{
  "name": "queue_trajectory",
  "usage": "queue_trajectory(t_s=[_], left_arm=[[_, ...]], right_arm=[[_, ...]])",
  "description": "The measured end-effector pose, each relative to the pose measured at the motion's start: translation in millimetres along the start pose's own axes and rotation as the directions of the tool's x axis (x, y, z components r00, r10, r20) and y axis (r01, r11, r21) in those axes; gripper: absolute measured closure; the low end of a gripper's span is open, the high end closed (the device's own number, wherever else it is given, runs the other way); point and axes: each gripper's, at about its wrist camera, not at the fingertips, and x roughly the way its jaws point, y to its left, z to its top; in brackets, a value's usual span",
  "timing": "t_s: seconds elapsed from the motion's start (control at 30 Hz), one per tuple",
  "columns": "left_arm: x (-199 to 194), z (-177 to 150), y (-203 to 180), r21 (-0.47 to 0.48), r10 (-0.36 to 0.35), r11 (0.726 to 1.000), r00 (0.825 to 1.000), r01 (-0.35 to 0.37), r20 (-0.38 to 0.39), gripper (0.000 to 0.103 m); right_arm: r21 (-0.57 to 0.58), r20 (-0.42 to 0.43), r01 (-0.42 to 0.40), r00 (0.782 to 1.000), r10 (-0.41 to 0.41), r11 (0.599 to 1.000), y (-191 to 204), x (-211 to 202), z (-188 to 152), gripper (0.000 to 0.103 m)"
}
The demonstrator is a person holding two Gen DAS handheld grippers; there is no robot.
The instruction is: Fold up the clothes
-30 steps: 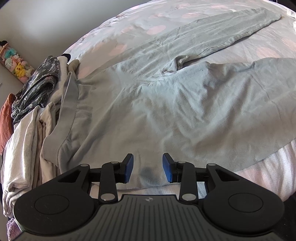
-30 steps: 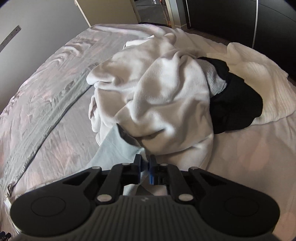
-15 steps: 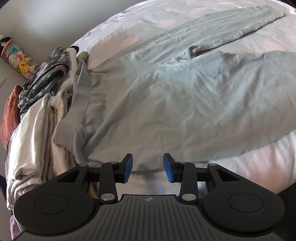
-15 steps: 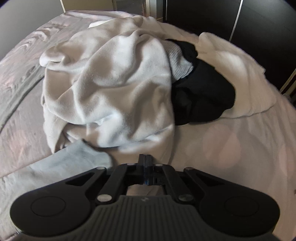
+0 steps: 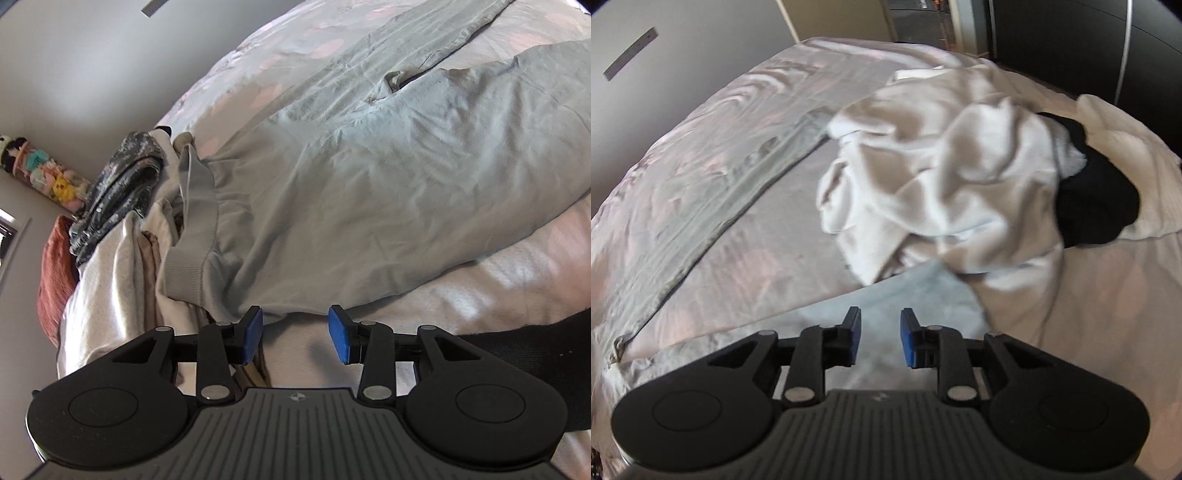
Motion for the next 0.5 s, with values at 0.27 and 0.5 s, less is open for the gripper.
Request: queue_trajectory(t_s=[0.27,0.5], left_arm=[[6.7,-10.2,-6.8,0.174,0.077,0.981,0.994,-0.09,0.081,0.066],[19.4,-18.4,-26.6,0.352,0.153,0.916,0.979,-0.193,0.138,0.066]], right_arm=[[-0.129,0.014,-0.01,1.0,0.012,0.992,54.9,20.3,-22.5,0.07],[-0.054,-0.009,0.016,1.0,-0.017,0.998,42.8,25.6,-18.5,0.065]])
